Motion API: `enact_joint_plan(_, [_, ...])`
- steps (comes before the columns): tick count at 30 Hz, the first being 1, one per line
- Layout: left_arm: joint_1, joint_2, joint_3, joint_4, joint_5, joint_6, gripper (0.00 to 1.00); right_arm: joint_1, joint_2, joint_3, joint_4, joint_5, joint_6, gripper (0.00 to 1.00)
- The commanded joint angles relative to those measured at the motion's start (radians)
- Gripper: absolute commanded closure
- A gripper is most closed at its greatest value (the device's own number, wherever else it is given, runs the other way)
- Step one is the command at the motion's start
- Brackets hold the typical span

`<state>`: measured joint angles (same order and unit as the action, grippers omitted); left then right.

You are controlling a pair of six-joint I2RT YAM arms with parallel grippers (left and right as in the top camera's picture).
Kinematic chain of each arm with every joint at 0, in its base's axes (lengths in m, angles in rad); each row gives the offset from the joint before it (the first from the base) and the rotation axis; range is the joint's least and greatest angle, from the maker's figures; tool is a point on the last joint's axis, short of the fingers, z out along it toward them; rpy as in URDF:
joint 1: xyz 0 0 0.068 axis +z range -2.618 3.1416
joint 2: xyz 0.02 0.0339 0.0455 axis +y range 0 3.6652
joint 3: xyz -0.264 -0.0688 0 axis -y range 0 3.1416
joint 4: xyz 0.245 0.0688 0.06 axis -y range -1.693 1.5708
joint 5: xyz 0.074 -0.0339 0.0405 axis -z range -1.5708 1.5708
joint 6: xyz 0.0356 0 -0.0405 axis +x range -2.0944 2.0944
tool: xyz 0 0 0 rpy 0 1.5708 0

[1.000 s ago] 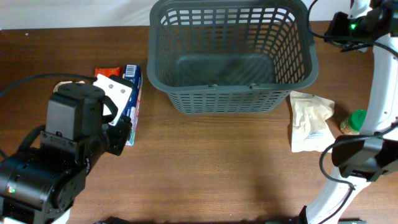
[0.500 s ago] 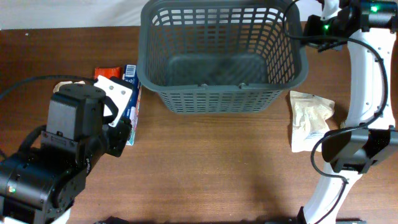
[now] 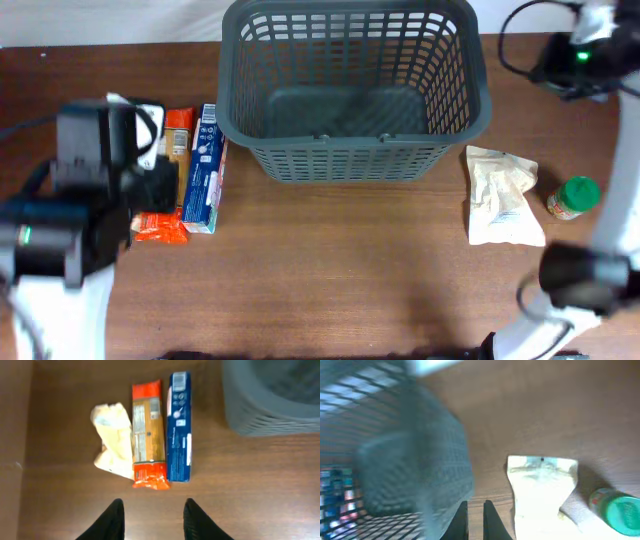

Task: Pack container
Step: 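Move the left gripper over the blue box and grasp it, then lift the blue box with the left gripper and drop it into the basket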

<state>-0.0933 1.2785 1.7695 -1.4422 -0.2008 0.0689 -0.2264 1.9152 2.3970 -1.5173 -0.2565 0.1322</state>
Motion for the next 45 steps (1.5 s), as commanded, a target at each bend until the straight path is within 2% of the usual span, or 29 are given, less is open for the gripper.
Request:
enact_joint_plan(1, [0.072, 0.143, 0.004, 0.002, 0.147, 0.062, 0.64, 0.009, -0.212, 0.010, -0.008, -0.020, 0.004, 0.96])
enact_joint_plan(2, [0.081, 0.183, 0.004, 0.000, 0.157, 0.084, 0.61, 0.009, -0.264, 0.010, -0.008, -0.020, 0.004, 0.96])
enact_joint_plan(4, [0.100, 0.279, 0.004, 0.006, 0.157, 0.106, 0.58, 0.009, -0.335, 0.010, -0.009, -0.010, 0.004, 0.86])
enact_joint_plan(5, [0.107, 0.306, 0.004, 0.009, 0.161, 0.108, 0.56, 0.009, -0.357, 0.010, -0.009, 0.002, 0.004, 0.71])
enact_joint_plan(6, [0.121, 0.360, 0.004, 0.013, 0.191, 0.131, 0.54, 0.009, -0.396, 0.010, -0.010, 0.023, 0.004, 0.50])
enact_joint_plan(8, [0.143, 0.452, 0.004, 0.021, 0.300, 0.209, 0.52, 0.009, -0.454, 0.010, -0.014, 0.032, 0.004, 0.27])
enact_joint_plan(9, [0.151, 0.495, 0.004, 0.026, 0.327, 0.232, 0.51, 0.009, -0.476, 0.010, -0.014, 0.032, 0.004, 0.01])
enact_joint_plan(13, [0.169, 0.631, 0.004, 0.053, 0.309, 0.240, 0.42, 0.009, -0.540, 0.010, -0.014, 0.032, 0.004, 0.01])
enact_joint_plan(16, [0.175, 0.734, 0.004, 0.100, 0.310, 0.240, 0.40, 0.009, -0.568, 0.010, -0.014, 0.032, 0.004, 0.01])
enact_joint_plan(23, [0.174, 0.848, 0.004, 0.183, 0.309, 0.240, 0.30, 0.009, -0.567, 0.010, -0.014, 0.032, 0.004, 0.01])
enact_joint_plan(26, [0.175, 0.881, 0.004, 0.199, 0.309, 0.240, 0.20, 0.009, -0.552, 0.010, -0.013, 0.032, 0.004, 0.01])
enact_joint_plan(33, [0.175, 0.939, 0.002, 0.248, 0.310, 0.240, 0.20, 0.009, -0.494, 0.010, -0.014, 0.032, 0.004, 0.01])
enact_joint_plan(37, [0.175, 0.945, 0.002, 0.258, 0.309, 0.240, 0.26, 0.009, -0.452, 0.010, -0.014, 0.032, 0.004, 0.01])
enact_joint_plan(39, [0.175, 0.950, 0.002, 0.266, 0.309, 0.240, 0.35, 0.009, -0.423, 0.010, -0.014, 0.032, 0.004, 0.01])
enact_joint_plan(40, [0.175, 0.952, 0.002, 0.269, 0.309, 0.240, 0.56, 0.009, -0.412, 0.010, -0.014, 0.032, 0.004, 0.01])
enact_joint_plan(41, [0.174, 0.954, 0.002, 0.271, 0.309, 0.240, 0.71, 0.009, -0.398, 0.010, -0.014, 0.032, 0.004, 0.01])
enact_joint_plan(43, [0.175, 0.955, 0.002, 0.267, 0.309, 0.240, 0.93, 0.009, -0.380, 0.010, -0.014, 0.032, 0.004, 0.01])
enact_joint_plan(44, [0.175, 0.955, 0.002, 0.256, 0.310, 0.240, 0.98, 0.009, -0.366, 0.010, -0.014, 0.032, 0.004, 0.01])
enact_joint_plan(45, [0.175, 0.954, 0.005, 0.241, 0.310, 0.240, 0.98, 0.009, -0.350, 0.010, -0.013, 0.032, 0.004, 0.01])
